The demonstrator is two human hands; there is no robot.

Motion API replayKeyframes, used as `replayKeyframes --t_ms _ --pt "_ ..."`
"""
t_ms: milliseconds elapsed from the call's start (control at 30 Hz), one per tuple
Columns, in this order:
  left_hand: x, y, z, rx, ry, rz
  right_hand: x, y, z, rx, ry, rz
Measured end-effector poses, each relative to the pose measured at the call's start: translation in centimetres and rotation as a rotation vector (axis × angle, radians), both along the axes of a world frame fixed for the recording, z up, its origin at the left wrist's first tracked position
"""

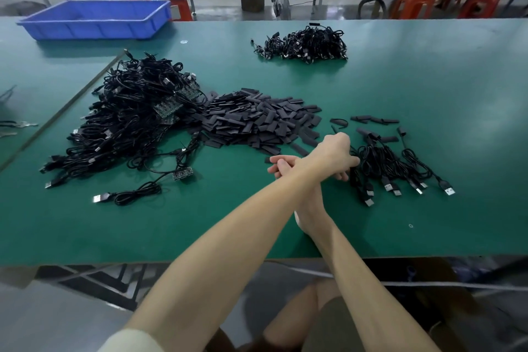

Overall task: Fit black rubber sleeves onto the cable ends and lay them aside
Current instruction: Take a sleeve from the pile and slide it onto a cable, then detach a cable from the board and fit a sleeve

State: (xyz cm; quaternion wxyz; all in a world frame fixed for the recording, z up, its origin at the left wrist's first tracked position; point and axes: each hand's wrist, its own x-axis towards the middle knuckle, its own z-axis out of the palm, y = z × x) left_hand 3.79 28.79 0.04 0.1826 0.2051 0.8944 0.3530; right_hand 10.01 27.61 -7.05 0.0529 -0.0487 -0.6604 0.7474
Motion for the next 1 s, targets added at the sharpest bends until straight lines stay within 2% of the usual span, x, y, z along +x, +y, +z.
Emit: replayKeyframes --t_ms 133,233,400,533,600,667,767,867,933,1000 --pt "-0.1 -0.1 -0.7 0.106 -0.040 0.075 0.0 -0.1 0.0 -0.090 -0.014 0.007" --pt "-0.5 -0.8 -0.5 0.221 -0.137 0.126 0.1 0.0 0.0 -0.095 0.015 0.019" --pt "-0.3 -1.2 0.0 0.316 -0.324 0.030 0.2 0.1 0.1 -0.142 0.024 0.036" --pt "-0.1 -1.4 0.5 0.329 -0.379 -0.093 0.1 0.1 -0.3 -0.128 0.022 0.033" --pt "0.2 -1.6 0.6 0.301 -0.313 -0.148 0.1 0.1 -0.4 -0.127 0.013 0.042" --pt "0.8 -2.1 0.5 0.292 -0.166 -0.144 0.0 0.1 -0.4 -0.160 0.005 0.069" --pt "1.7 -3.9 0.6 0.472 0.041 0.010 -0.1 -0.3 0.0 -0.147 -0.036 0.095" --pt "2.3 -8.2 0.7 0.649 0.179 0.234 -0.2 -0.7 -0.2 0.161 0.033 0.037" --pt "2.7 -12.4 0.6 0.564 0.319 0.342 0.1 -0.9 0.0 0.166 0.087 0.050" --pt "3.1 -17.1 0.1 0.258 0.514 0.373 0.2 -0.8 0.2 0.132 0.081 0.067"
